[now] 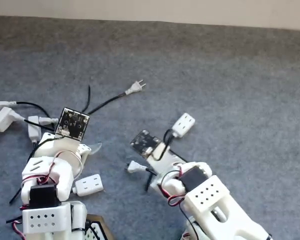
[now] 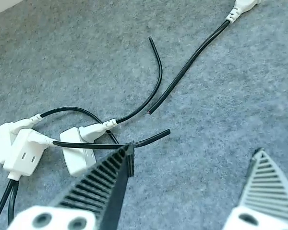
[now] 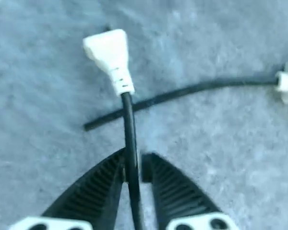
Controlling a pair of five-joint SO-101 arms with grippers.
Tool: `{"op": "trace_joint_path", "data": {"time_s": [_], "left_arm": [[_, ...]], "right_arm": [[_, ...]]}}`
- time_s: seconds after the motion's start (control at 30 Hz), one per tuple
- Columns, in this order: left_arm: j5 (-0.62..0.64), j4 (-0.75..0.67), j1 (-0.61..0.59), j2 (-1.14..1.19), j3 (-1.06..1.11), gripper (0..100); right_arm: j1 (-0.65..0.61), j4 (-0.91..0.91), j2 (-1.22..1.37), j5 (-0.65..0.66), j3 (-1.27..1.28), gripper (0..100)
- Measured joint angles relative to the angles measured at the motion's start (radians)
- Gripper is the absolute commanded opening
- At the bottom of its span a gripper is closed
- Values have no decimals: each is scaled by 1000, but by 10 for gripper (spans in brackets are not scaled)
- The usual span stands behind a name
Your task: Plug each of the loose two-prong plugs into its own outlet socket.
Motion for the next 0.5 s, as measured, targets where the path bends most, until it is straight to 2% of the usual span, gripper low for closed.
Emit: {"op": "trace_joint_path", "data": {"time_s": [0.1,0.37,0.5], "left_arm": [[0,3,0,0,0,364],[0,5,0,0,54,364],[0,5,0,0,68,364]], "right_arm": [[-61,12,0,3,-25,283],[-143,12,28,94,-26,277],[-149,-84,158,97,-46,277]]}}
